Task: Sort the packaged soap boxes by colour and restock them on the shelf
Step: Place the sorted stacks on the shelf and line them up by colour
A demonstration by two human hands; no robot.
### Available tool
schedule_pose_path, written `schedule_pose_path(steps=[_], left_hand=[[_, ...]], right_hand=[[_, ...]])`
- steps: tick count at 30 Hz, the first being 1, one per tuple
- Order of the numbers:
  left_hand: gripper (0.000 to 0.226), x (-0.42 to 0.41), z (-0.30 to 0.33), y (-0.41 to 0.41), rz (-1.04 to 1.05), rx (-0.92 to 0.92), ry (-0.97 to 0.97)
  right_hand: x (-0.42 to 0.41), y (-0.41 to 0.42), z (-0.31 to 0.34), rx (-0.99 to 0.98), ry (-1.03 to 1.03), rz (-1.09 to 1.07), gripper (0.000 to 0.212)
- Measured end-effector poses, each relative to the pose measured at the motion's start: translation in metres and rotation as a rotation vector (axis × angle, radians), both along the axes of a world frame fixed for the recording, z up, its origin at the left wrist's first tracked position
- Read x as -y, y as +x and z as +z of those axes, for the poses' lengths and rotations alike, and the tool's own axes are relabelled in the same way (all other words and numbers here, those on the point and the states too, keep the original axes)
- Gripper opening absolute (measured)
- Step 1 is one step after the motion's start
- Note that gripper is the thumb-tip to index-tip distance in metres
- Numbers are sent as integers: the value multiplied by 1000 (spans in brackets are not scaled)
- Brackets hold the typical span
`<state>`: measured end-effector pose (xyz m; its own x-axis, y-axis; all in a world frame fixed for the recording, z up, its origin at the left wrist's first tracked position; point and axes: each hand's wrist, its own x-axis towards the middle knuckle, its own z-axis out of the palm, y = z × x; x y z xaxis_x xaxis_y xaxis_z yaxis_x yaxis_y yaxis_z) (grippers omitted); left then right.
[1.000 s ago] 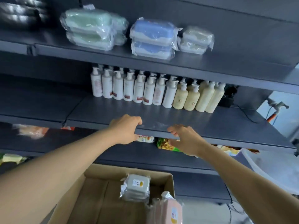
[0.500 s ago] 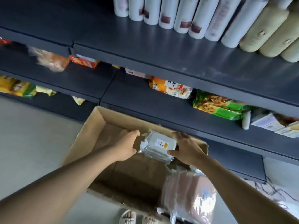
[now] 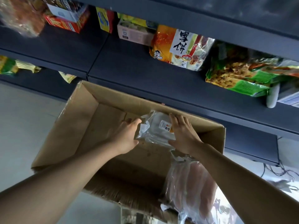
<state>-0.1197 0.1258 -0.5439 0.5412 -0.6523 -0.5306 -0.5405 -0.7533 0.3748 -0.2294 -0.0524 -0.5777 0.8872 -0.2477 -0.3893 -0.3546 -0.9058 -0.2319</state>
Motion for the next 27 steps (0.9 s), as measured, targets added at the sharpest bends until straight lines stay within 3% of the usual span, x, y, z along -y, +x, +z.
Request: schedule_pose_path(steps=[5, 9, 17, 22, 27], left_hand=[[72, 11, -5, -1, -18, 72, 25], [78, 29, -21, -4, -61, 18, -74], [93, 75, -72, -10, -422, 282, 10], [91, 85, -85, -16, -419, 377, 85], [77, 86, -56, -17, -284, 273, 49]], right_hand=[[19, -20, 38, 138, 67, -120, 96], [46, -38, 66, 190, 73, -248, 93], [76, -65, 57, 257, 66, -380, 85], [75, -77, 46, 265, 72, -399, 84], [71, -83, 58, 256, 58, -413, 86]])
